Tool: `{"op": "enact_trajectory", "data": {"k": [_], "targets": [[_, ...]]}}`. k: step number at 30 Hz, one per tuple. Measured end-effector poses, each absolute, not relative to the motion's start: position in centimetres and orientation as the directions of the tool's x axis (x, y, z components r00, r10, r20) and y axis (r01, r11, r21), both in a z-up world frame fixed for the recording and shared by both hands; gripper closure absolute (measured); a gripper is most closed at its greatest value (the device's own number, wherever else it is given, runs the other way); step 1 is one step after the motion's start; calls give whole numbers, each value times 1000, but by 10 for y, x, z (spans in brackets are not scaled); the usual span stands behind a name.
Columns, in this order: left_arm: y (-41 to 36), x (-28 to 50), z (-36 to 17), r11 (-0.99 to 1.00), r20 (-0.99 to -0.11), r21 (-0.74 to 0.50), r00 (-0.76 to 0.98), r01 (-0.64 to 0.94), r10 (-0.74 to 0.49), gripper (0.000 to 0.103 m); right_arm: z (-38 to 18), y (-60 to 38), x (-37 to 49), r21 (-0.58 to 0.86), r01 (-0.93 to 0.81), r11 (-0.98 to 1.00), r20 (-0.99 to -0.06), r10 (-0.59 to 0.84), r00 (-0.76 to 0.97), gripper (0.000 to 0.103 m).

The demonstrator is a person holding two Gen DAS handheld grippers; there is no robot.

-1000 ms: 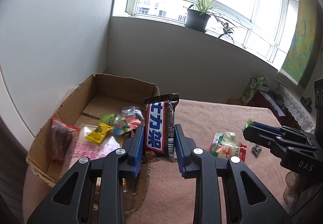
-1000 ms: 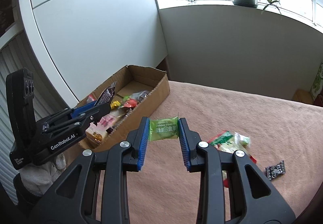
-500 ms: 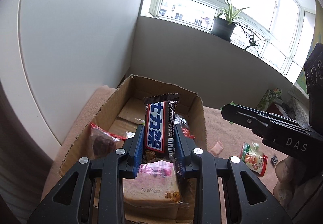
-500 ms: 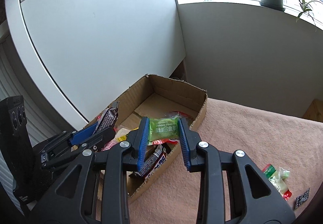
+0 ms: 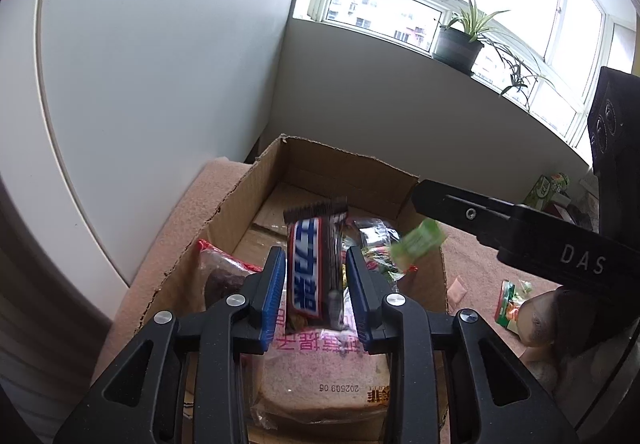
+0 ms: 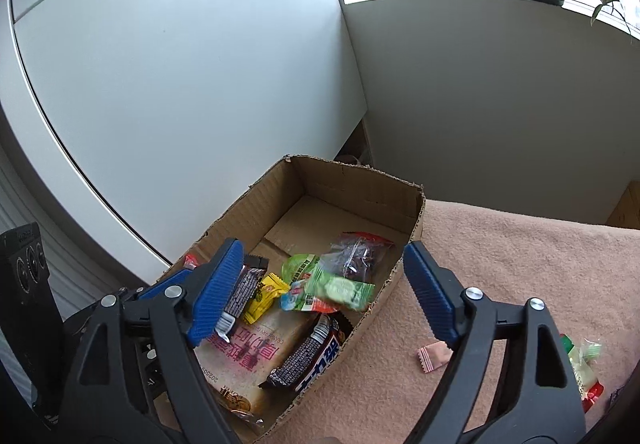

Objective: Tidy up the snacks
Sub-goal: 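Carry the Snickers bar and green candy into the box and open both tools, then move the left tool to the pink candy while the right tool moves to the black-wrapped candy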

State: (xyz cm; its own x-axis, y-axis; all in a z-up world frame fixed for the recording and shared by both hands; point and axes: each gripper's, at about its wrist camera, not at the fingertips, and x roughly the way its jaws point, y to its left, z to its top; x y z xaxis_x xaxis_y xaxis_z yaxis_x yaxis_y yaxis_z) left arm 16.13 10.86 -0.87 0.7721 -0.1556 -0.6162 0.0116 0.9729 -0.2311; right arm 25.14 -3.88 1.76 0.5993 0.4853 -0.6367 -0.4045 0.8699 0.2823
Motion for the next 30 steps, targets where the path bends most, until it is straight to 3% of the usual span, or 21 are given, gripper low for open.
{"op": "enact_trajectory", "data": {"k": [1, 3, 15, 30], "targets": [[110, 161, -8, 972, -615, -234, 773, 7, -153, 67, 18, -40, 251, 278, -400, 873, -635, 480, 605, 18], [112, 160, -7, 972, -610, -236, 779, -5, -144, 49, 19, -42, 250, 272, -398, 876, -638, 474, 607, 18], [98, 146, 3, 976, -574, -214, 805, 30, -150, 49, 27, -83, 224, 206, -376, 904, -653, 413, 635, 18], [10, 140, 10, 968, -566, -156, 785, 199, -253, 49, 29, -203, 189, 174, -240, 955, -661, 294, 690, 18]]}}
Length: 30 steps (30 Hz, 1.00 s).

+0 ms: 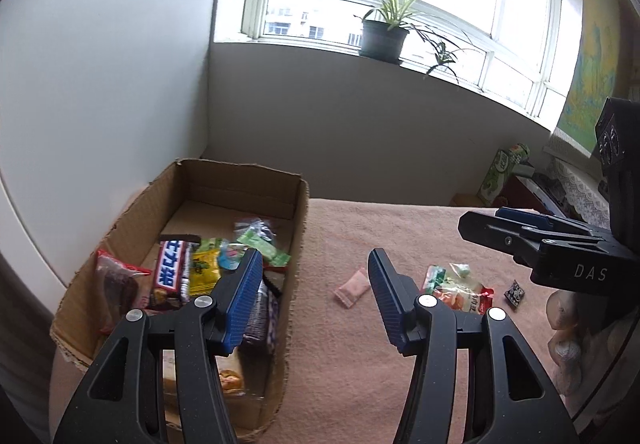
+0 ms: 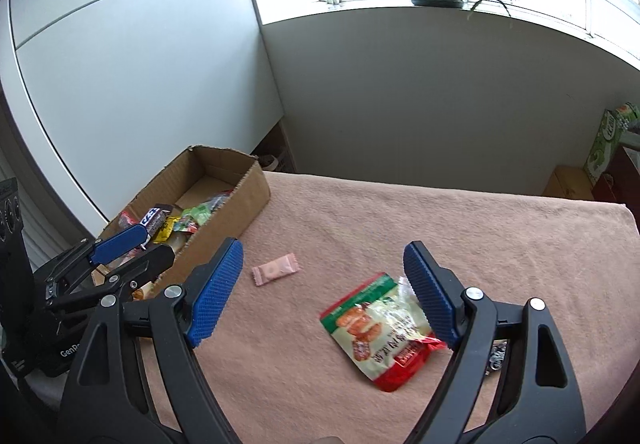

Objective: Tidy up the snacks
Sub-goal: 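Move the left tool to the pink candy while the right tool moves to the black-wrapped candy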

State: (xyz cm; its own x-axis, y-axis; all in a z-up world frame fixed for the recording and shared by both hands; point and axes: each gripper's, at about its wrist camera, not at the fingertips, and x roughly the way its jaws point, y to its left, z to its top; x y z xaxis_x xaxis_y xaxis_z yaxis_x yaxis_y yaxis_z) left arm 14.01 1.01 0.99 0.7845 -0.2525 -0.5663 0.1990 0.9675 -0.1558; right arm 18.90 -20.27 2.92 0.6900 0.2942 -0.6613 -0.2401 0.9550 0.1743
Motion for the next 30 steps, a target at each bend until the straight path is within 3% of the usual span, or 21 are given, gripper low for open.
{"op": "enact_trajectory", "data": {"k": [12, 21, 30], "targets": [[-69, 144, -17, 925, -658, -148, 664, 350, -356, 49, -13, -288, 188, 203, -109, 973, -740, 225, 634, 18], [-85, 150, -34, 929, -698, -119, 636, 349, -329, 49, -39, -324, 177, 194, -39, 980, -785, 179, 593, 18], [-79, 165, -44, 940, -722, -96, 627, 327, -292, 49, -54, -321, 161, 237, -81, 968, -799, 242, 550, 18]]}}
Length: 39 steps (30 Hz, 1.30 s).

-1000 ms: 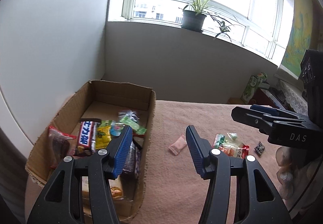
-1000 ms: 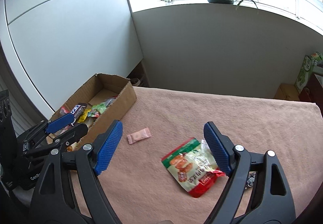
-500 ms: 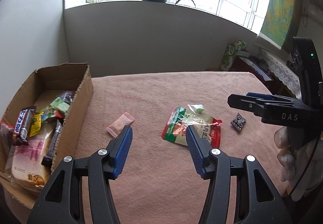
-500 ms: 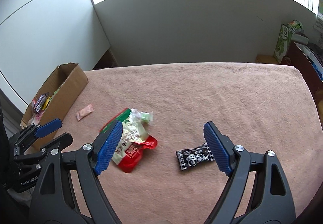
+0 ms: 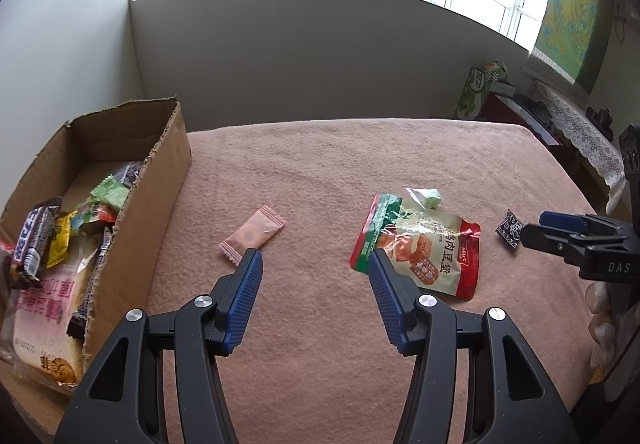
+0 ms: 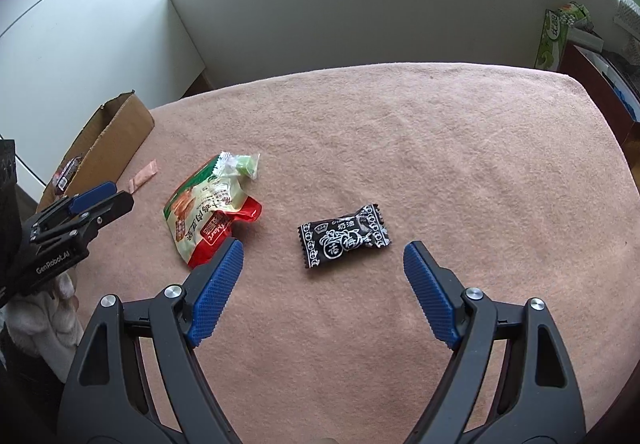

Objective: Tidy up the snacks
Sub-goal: 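Move the left tool to the pink candy while the right tool moves to the black-wrapped candy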

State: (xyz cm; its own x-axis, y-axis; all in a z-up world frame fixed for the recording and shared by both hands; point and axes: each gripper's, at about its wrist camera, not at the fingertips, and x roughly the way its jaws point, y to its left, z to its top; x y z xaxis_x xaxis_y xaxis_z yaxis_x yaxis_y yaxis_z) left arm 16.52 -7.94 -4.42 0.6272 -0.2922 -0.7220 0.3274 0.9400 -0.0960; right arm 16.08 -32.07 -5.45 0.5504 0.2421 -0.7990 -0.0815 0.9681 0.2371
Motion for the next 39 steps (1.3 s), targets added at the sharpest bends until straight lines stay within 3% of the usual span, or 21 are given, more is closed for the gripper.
{"op": "enact_trajectory", "data": {"k": [18, 27, 33, 39], "targets": [[-94, 218, -65, 957, -776, -60, 590, 284, -224, 49, -64, -325, 177, 305, -110, 946, -789, 315, 527, 18], [-97, 203, -68, 923, -793, -142, 517, 357, -322, 49, -62, -328, 175, 310, -104, 945, -787, 316, 530, 18], [-94, 212, -49, 949, -743, -103, 612, 298, -272, 49, -63, -327, 175, 295, -103, 950, -790, 304, 533, 18], [-90, 237, -68, 962, -787, -150, 561, 227, -255, 49, -64, -327, 176, 296, -106, 949, -787, 306, 535, 18]]}}
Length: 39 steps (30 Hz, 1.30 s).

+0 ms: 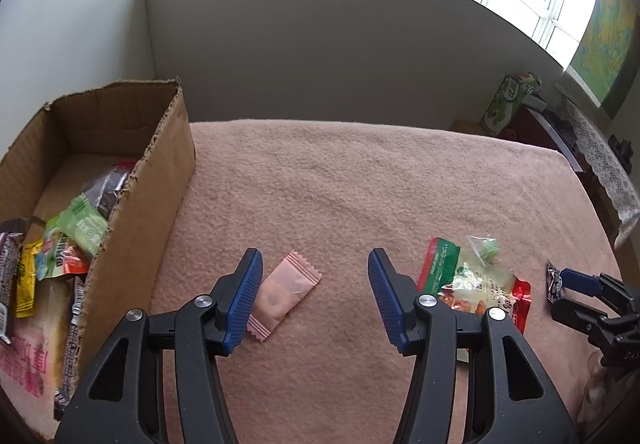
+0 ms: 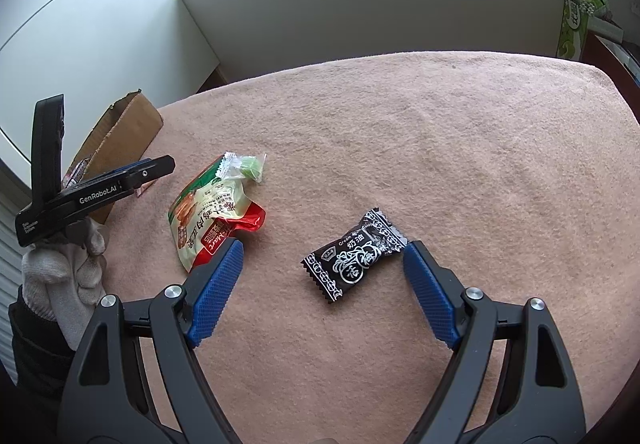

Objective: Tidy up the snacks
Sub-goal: 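Move the left tool to the pink candy while the right tool moves to the black-wrapped candy, then close the left tool on the pink candy while the right tool closes on the black-wrapped candy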

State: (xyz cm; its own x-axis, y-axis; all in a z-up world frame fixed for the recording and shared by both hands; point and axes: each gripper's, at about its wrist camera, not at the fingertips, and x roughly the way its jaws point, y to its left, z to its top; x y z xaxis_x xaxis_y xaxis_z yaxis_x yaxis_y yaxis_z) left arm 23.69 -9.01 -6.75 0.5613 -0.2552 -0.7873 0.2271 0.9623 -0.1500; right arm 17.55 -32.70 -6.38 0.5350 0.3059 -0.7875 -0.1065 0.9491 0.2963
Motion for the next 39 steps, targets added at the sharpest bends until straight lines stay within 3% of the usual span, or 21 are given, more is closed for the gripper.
{"op": "enact_trajectory", "data": {"k": [8, 15, 20, 25, 29, 31, 34, 39], "targets": [[-86, 233, -70, 944, -795, -222, 515, 243, -320, 49, -64, -332, 175, 313, -108, 944, -782, 320, 535, 18], [-107, 212, -74, 951, -803, -117, 536, 287, -260, 50, -63, -326, 177, 260, -103, 960, -793, 273, 544, 22], [-111, 211, -75, 952, -805, -71, 547, 299, -231, 66, -64, -317, 182, 202, -96, 975, -807, 221, 548, 27], [-106, 208, -75, 951, -801, -57, 554, 305, -226, 75, -65, -299, 182, 72, -124, 990, -823, 129, 553, 46], [-89, 202, -73, 949, -800, -63, 552, 308, -233, 83, -65, -302, 175, 63, -122, 991, -824, 120, 554, 53], [-87, 201, -72, 949, -800, -75, 549, 308, -242, 84, -64, -305, 172, 43, -106, 993, -824, 95, 559, 67], [-76, 196, -71, 948, -798, -80, 549, 309, -247, 84, -63, -306, 172, 37, -101, 994, -822, 88, 563, 76], [-63, 186, -67, 947, -795, -72, 556, 312, -244, 85, -55, -299, 170, 34, -115, 993, -804, 96, 587, 76]]}}
